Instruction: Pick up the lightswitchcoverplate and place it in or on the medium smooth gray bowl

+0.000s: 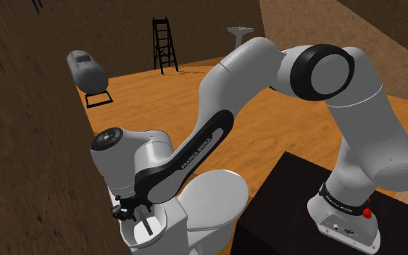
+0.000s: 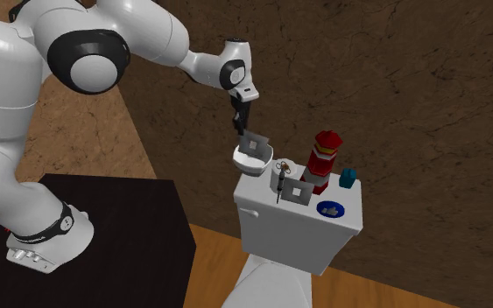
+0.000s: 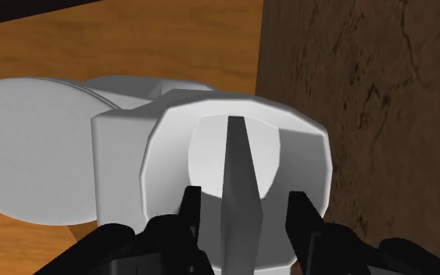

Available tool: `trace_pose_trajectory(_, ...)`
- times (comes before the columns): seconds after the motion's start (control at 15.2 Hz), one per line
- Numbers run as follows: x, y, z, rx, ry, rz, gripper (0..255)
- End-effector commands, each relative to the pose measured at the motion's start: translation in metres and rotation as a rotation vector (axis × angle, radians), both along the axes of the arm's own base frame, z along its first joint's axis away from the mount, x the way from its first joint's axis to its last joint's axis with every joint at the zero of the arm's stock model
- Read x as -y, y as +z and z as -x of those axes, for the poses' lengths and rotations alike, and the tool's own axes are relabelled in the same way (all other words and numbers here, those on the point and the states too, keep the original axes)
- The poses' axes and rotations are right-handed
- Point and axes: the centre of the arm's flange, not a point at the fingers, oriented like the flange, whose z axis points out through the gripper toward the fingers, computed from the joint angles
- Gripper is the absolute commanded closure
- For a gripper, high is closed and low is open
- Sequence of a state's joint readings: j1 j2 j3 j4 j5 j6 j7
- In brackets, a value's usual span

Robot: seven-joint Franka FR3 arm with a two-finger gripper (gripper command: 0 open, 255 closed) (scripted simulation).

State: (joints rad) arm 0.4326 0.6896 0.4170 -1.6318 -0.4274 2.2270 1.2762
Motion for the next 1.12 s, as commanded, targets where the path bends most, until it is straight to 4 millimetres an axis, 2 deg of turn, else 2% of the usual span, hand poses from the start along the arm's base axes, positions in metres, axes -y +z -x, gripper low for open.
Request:
trace_pose_trajectory(0.0, 0.000, 0.000, 0.000, 0.000, 0.000, 0.000, 0)
trace_pose_trajectory(0.26, 0.000, 0.000, 0.000, 0.000, 0.000, 0.000, 0)
trace_pose_trajectory(0.53, -0.003, 0.050, 0.002, 0.000, 0.000, 0.000, 0)
trace_pose_trajectory(1.06, -0.003, 0.050, 0.002, 0.000, 0.000, 0.000, 0)
